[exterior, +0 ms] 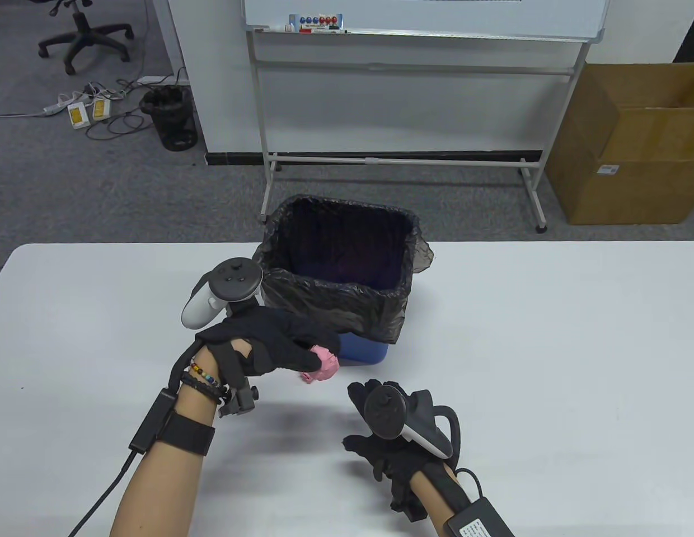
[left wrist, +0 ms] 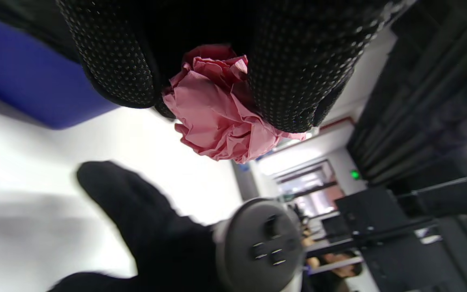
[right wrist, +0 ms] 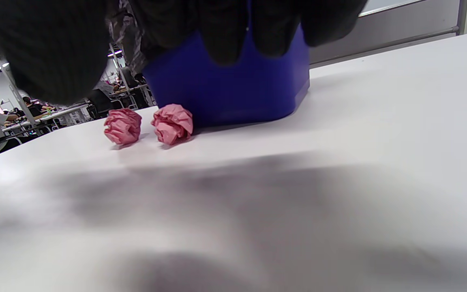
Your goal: Toss crumpled papers into recycling bin
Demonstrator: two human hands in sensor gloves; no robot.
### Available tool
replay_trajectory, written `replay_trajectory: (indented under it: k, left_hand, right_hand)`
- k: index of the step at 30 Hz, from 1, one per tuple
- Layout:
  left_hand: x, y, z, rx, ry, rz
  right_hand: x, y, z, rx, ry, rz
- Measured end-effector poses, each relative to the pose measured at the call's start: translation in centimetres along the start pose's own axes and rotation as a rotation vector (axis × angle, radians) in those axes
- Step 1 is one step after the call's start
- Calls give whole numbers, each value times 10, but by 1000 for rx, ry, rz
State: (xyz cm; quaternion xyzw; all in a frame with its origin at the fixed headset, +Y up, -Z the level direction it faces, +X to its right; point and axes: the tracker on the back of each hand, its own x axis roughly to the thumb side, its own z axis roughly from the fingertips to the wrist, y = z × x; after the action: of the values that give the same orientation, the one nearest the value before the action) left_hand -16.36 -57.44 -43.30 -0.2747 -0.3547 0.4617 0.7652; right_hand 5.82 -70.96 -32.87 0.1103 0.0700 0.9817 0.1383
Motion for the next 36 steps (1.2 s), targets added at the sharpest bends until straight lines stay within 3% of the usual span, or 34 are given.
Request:
replay_trajectory:
  k: [4,6,7,9,12,17,28,36]
  left_hand:
    - [19,22,-11,194,-105,77]
    - [27,33,-12,395,-123,56]
    - [31,39,-12,553,-110,6]
    - [33,42,-16,682,-31,-113]
    - [28,41,-19,718,81,-347]
    - [14,43,-3,810,72,-364]
    - [-26,59,63,887,235,-485]
    - [-67,52,82,828,383,-541]
  right_hand:
    - [0,0,0,0,2,0]
    - [0,0,0,0,3,-1]
    - [0,0,0,-2,3,-1]
    - [-1,0,0,-1,3,-3]
    - [-1,-1,0,-1,4,-5]
    - [-1,-1,0,-1,0,-8]
    - [-1,-1,0,-3,0,-3]
    - [0,0,1,-4,-2,3]
